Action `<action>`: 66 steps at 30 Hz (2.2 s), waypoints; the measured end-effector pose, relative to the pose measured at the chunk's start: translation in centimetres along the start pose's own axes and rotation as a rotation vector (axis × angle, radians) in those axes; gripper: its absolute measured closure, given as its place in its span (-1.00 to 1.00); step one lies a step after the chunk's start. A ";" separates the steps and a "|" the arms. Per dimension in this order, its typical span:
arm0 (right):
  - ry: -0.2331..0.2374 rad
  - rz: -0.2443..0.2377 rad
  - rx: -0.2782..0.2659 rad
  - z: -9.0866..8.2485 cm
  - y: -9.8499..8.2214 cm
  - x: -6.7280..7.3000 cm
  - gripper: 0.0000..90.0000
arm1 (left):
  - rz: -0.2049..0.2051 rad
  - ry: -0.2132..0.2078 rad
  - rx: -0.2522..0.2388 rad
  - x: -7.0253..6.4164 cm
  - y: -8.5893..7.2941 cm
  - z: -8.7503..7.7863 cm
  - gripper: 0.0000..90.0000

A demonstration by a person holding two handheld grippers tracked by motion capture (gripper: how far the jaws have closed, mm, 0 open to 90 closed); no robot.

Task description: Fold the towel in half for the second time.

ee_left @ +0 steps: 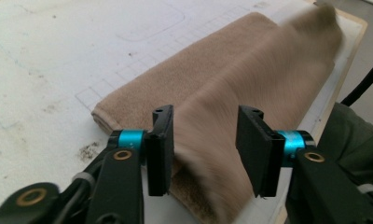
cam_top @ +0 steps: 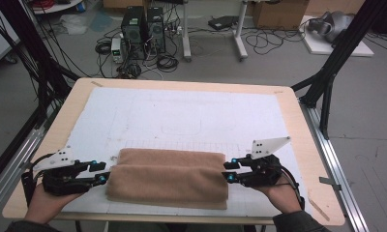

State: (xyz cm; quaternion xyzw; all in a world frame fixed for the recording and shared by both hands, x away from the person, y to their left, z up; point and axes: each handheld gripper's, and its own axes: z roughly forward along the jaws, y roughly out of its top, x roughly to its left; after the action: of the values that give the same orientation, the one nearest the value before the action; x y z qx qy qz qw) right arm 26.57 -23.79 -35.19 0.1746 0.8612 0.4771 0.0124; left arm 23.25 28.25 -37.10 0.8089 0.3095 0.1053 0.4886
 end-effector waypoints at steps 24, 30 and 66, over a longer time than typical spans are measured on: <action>-0.176 0.064 0.246 7.5 -2.2 -6.8 0.72 | -0.009 0.141 0.167 5.3 -0.2 9.6 0.77; -0.186 0.085 0.193 6.1 -0.7 -7.6 0.73 | -0.085 0.170 0.059 6.2 0.9 9.2 0.79; -0.229 0.019 0.127 5.3 0.6 -6.9 0.87 | -0.089 0.102 -0.053 5.3 1.9 8.3 0.92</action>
State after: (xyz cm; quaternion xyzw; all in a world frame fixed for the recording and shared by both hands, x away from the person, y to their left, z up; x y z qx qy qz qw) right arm 34.23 -21.30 -38.60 0.2368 0.8808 0.3988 0.0951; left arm 32.06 24.78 -40.33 0.7746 0.3668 0.1331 0.4977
